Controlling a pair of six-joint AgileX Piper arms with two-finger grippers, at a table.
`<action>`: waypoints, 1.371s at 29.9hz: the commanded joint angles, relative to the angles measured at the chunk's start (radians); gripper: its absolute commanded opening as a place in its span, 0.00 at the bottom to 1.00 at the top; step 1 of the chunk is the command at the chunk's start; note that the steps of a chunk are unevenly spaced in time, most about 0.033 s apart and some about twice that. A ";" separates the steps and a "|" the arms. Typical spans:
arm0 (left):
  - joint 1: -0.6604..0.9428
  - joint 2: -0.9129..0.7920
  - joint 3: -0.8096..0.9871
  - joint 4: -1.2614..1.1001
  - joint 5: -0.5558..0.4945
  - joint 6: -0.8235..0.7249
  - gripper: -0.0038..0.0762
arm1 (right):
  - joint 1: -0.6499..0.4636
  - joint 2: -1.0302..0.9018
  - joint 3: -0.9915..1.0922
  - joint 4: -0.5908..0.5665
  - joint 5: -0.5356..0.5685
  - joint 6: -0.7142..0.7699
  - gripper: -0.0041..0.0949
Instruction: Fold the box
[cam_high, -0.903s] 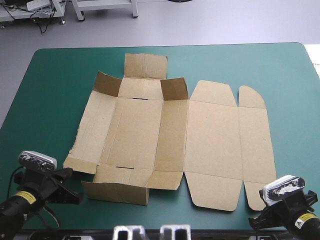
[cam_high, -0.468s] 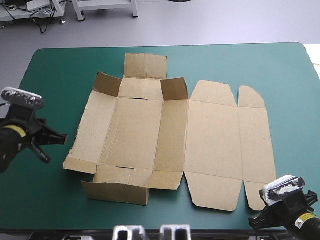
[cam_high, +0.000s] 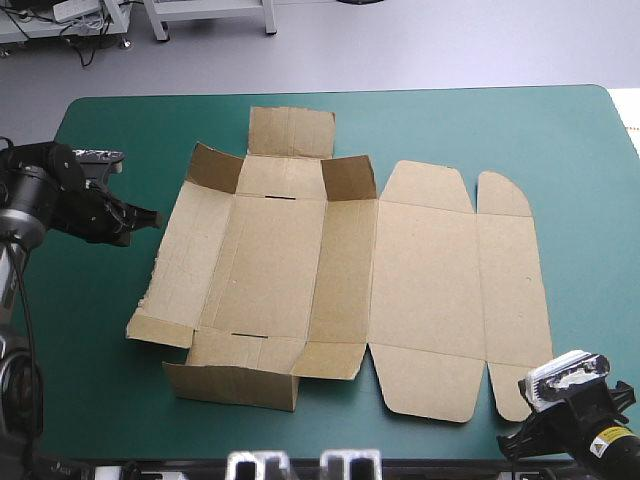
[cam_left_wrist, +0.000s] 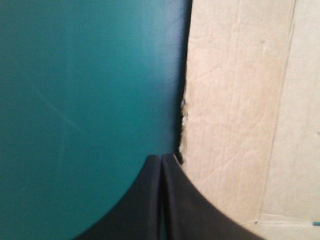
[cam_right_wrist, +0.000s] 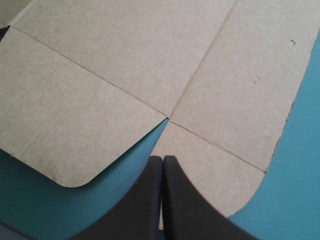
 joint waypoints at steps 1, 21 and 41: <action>0.102 0.032 -0.054 -0.205 0.074 0.065 0.04 | 0.001 0.016 -0.021 0.006 -0.049 -0.004 0.02; 0.222 0.093 -0.031 -0.256 0.074 0.182 0.18 | 0.001 0.016 -0.021 0.006 -0.049 -0.004 0.02; 0.220 0.147 0.189 -0.532 0.081 0.285 0.55 | 0.001 0.016 -0.021 0.006 -0.049 -0.004 0.02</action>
